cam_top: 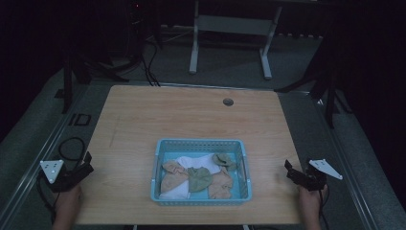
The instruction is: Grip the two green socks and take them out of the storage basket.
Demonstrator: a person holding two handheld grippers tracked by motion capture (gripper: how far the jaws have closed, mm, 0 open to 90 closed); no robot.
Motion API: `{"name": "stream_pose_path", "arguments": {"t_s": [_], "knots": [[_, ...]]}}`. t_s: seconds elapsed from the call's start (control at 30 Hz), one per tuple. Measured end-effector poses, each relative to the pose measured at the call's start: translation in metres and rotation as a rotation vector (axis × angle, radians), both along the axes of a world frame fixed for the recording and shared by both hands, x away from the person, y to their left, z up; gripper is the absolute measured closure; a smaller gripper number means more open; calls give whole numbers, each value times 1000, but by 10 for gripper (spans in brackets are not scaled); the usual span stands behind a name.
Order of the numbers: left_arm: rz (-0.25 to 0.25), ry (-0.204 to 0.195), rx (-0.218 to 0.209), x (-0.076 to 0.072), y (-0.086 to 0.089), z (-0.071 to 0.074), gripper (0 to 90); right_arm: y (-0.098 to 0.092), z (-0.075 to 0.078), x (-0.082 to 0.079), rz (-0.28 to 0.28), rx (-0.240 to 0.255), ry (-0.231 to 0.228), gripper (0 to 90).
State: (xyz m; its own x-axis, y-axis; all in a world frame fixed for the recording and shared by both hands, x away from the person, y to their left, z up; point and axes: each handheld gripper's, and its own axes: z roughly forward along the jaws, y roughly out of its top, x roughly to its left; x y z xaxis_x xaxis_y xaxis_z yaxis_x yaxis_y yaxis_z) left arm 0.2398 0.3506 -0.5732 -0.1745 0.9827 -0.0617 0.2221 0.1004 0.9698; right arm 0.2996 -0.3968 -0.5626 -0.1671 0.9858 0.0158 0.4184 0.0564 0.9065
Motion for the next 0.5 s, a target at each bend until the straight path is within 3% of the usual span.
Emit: {"name": "stream_pose_path", "arguments": {"t_s": [0.13, 0.17, 0.2, 0.4, 0.5], "knots": [[1, 1, 2, 0, 0, 0, 7, 0, 0, 0, 7, 1, 4, 108], [1, 2, 2, 0, 0, 0, 7, -2, 1, 4, 38, 19, 32, 109], [1, 3, 3, 0, 0, 0, 7, -2, 1, 4, 38, 19, 32, 109], [1, 5, 0, 0, 0, 0, 7, -2, 11, 12, 142, 7, 167, 118], [-1, 4, -2, 0, 0, 0, 7, -1, 13, 16, 191, -36, 255, 118]]}}
